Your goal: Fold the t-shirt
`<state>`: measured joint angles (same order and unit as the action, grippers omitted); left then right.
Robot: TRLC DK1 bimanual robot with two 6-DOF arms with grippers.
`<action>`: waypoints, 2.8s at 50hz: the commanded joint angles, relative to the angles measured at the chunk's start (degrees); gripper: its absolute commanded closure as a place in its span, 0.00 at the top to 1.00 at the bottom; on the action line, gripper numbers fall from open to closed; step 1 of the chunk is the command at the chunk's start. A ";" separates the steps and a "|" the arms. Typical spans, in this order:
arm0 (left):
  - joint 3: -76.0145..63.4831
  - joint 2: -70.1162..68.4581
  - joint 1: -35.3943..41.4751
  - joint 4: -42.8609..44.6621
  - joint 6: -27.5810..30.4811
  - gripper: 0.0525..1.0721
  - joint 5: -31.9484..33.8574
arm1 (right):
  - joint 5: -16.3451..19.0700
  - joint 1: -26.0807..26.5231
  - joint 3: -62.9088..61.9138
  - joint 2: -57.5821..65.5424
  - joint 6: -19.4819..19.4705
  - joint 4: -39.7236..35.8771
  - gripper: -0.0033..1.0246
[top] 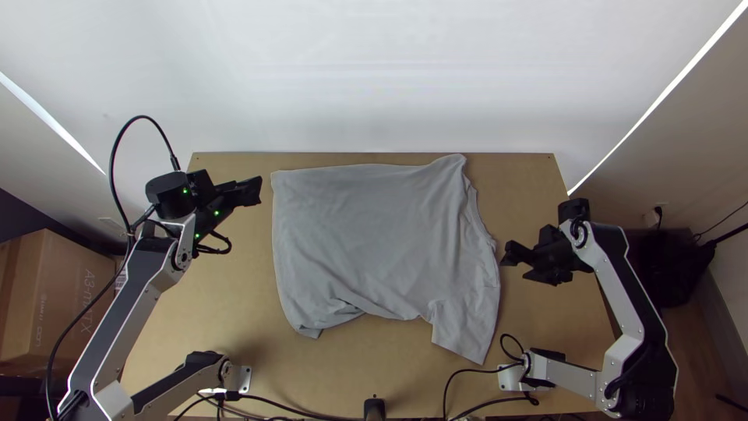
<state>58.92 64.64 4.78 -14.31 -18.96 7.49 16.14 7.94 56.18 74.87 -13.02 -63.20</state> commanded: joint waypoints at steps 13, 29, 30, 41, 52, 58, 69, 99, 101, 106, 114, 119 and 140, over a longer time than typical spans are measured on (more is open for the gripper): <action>-4.60 -4.70 1.29 -1.60 -1.43 0.95 0.25 | 2.14 -2.32 -9.34 2.91 1.41 5.28 0.84; -4.16 -5.67 2.26 -7.49 1.91 0.95 0.25 | 2.23 -3.37 -11.97 5.29 1.50 15.12 0.18; -3.98 -5.67 2.78 -8.99 3.05 0.95 0.25 | 2.23 -3.37 -11.97 5.20 1.50 15.30 0.09; -4.07 -9.10 9.90 -35.53 22.74 0.95 1.83 | 2.14 -2.06 -11.80 3.97 1.77 14.60 0.03; -4.95 -9.45 12.10 -53.46 32.41 0.95 9.56 | 2.23 -2.32 -12.33 3.09 1.59 14.24 0.03; -5.92 -8.39 18.25 -56.36 30.30 0.95 9.74 | 2.23 -3.02 -12.41 2.91 1.15 14.33 0.03; -9.78 -1.80 32.14 -58.91 21.33 0.95 11.06 | 2.23 -3.55 -11.71 1.68 0.71 14.33 0.03; -17.78 7.25 33.54 -40.45 17.55 0.88 4.91 | 2.23 -3.99 -12.41 -0.78 -0.17 14.24 0.03; -18.31 7.52 33.54 -39.66 17.64 0.88 4.82 | 2.23 -3.99 -12.33 -0.95 -0.17 14.33 0.03; -19.19 7.96 33.46 -37.55 17.73 0.88 4.12 | 2.23 -3.99 -12.24 -1.04 -0.17 14.24 0.03; -22.00 6.64 34.78 -36.06 17.82 0.49 3.68 | 2.23 -4.08 -11.53 -1.48 -0.26 14.24 0.03; -23.93 3.74 35.48 -32.36 18.61 0.04 3.15 | 2.23 -3.55 -10.92 -1.83 -0.17 14.24 0.03; -21.03 -3.03 24.93 -32.01 20.02 0.03 2.53 | 2.14 -2.76 -10.83 -5.44 0.18 14.24 0.03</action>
<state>36.12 64.86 33.06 -46.09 -0.27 10.66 18.04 4.64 45.30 71.24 -12.16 -48.51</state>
